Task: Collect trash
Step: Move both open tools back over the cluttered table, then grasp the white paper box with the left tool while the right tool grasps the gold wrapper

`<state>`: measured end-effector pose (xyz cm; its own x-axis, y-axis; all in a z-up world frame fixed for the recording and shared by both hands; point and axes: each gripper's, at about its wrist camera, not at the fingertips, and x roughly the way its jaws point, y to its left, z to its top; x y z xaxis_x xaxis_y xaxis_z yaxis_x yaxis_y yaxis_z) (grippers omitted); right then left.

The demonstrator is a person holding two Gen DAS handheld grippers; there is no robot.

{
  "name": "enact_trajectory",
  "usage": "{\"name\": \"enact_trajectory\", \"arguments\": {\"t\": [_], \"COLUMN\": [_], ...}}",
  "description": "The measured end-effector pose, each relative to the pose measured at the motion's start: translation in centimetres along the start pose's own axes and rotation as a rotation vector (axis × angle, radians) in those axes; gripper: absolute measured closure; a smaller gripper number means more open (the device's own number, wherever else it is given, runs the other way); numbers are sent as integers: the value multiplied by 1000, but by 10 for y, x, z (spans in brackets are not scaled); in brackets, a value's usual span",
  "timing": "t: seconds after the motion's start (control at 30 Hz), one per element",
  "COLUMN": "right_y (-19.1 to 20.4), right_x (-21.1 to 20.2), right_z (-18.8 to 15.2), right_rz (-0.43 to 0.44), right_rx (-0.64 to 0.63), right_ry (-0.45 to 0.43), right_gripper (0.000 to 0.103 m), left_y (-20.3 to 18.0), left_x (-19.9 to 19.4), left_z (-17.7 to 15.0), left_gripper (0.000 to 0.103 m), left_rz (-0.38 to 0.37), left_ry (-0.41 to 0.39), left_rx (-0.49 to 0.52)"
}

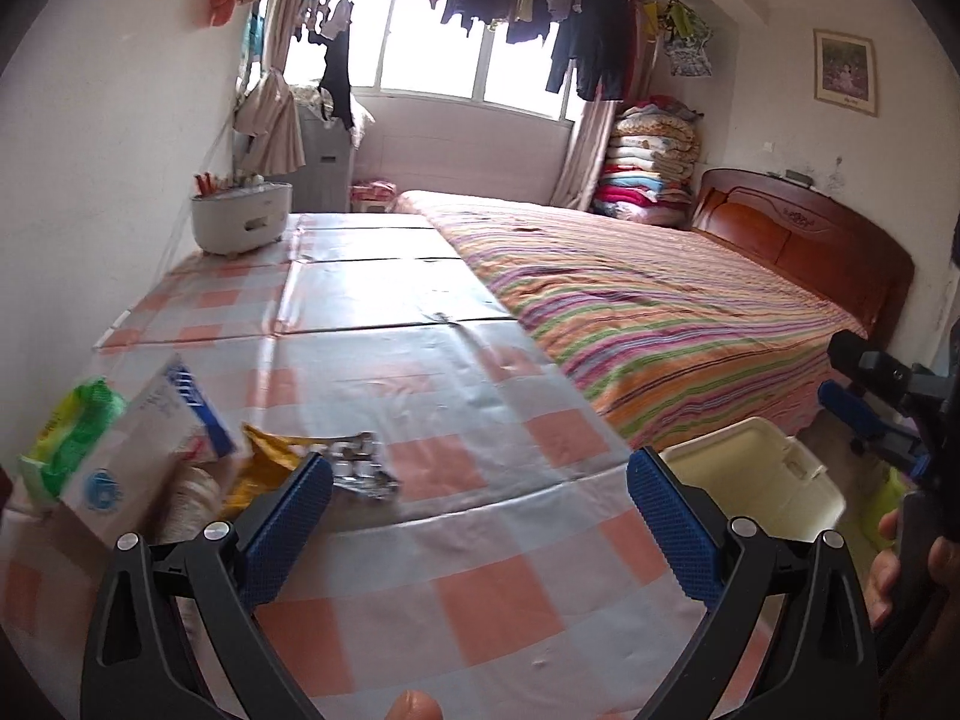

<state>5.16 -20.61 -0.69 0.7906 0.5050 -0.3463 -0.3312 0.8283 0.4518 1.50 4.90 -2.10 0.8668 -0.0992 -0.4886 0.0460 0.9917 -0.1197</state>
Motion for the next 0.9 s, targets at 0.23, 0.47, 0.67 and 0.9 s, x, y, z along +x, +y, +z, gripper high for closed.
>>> {"name": "enact_trajectory", "arguments": {"t": [0.23,0.47,0.67,0.9], "right_y": [35,55,67,83], "right_x": [27,44,53,61], "right_z": [-14,-23,-27,-33], "right_rz": [71,110,141,172], "right_rx": [-58,-90,-103,-135], "right_ry": [69,118,141,168], "right_gripper": [6,6,6,6], "left_y": [39,82,123,133], "left_x": [-18,-24,-24,-14], "left_z": [5,3,2,-6], "left_gripper": [7,7,7,7], "left_rz": [111,178,166,172], "left_ry": [-29,57,110,163], "left_rx": [32,55,-57,-86]}}
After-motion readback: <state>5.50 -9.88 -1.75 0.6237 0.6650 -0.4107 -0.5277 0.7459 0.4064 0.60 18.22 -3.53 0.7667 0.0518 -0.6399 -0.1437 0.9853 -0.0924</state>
